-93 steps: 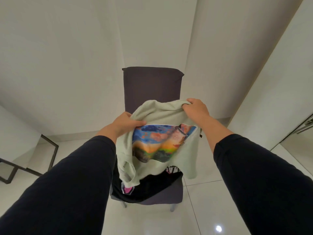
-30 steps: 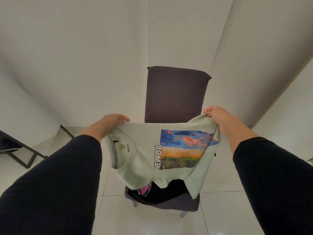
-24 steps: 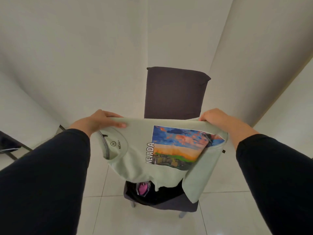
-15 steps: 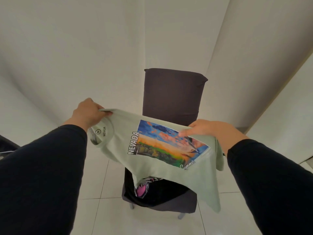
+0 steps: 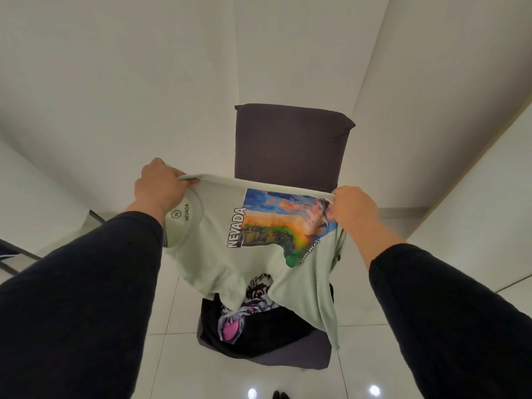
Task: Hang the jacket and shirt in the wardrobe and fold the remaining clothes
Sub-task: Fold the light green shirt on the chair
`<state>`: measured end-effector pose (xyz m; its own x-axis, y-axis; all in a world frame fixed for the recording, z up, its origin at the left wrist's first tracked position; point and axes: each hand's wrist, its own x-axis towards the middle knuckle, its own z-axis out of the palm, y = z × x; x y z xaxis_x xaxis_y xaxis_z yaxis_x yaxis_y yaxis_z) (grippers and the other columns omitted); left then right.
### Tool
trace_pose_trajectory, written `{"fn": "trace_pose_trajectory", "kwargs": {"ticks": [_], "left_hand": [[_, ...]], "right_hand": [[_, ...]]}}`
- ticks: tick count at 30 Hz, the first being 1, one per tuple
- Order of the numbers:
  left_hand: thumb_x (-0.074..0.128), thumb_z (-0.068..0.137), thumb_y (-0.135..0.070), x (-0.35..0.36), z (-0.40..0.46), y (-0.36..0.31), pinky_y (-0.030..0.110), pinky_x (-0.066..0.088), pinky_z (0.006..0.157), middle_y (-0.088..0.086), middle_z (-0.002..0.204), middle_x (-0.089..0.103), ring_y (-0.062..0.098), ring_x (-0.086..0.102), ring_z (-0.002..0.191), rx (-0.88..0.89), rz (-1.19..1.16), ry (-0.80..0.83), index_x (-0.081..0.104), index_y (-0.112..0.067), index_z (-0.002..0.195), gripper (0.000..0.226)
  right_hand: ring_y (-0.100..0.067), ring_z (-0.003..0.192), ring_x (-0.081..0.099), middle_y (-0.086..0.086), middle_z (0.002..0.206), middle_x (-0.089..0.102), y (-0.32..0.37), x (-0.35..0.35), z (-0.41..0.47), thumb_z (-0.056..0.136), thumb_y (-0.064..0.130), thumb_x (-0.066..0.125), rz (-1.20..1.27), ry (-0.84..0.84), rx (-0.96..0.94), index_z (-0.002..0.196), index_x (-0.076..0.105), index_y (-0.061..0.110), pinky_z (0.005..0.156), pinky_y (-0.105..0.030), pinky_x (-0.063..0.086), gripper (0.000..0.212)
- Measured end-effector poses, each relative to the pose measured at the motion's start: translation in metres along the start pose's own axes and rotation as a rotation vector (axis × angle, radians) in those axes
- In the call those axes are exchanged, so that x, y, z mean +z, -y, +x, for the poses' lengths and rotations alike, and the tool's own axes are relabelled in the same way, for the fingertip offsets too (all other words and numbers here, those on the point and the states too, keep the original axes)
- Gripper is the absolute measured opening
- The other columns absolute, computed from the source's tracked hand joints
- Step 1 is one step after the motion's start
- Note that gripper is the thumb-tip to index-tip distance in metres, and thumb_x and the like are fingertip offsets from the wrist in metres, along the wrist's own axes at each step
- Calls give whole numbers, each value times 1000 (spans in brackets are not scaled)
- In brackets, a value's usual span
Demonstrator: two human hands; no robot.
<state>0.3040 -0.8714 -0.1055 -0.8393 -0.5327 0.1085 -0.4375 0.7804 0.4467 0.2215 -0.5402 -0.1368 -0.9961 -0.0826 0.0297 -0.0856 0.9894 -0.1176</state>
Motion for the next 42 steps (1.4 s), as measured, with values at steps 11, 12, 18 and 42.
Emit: {"fn": "trace_pose_trajectory", "kwargs": {"ticks": [11,12,18,42], "left_hand": [[52,91,-51,31,70,-60,46,42,91,11,117,44,31,43,114,36,4,-115,72,-21,108,39],[52,91,-51,31,74,-64,46,42,92,12,116,44,31,43,114,41,-13,-121,72,-20,108,39],[55,90,-49,33,83,-67,49,41,93,13,115,44,32,42,112,84,-78,-111,72,-19,105,38],[51,92,-45,231,-119,165,38,34,94,5,112,43,27,40,111,-67,184,439,68,-33,114,30]], "right_hand": [[-39,110,54,-22,118,59,3,-24,108,94,4,41,504,-147,130,115,54,7,80,-35,40,25],[-38,110,54,-21,118,58,2,-29,113,94,5,40,496,-148,121,116,54,7,77,-33,37,25],[-36,111,54,-20,120,58,-4,-38,123,95,5,39,479,-121,107,119,54,10,76,-30,34,29],[-32,109,56,-15,123,60,-19,257,-107,95,1,31,450,361,337,127,58,18,91,-38,47,45]]}}
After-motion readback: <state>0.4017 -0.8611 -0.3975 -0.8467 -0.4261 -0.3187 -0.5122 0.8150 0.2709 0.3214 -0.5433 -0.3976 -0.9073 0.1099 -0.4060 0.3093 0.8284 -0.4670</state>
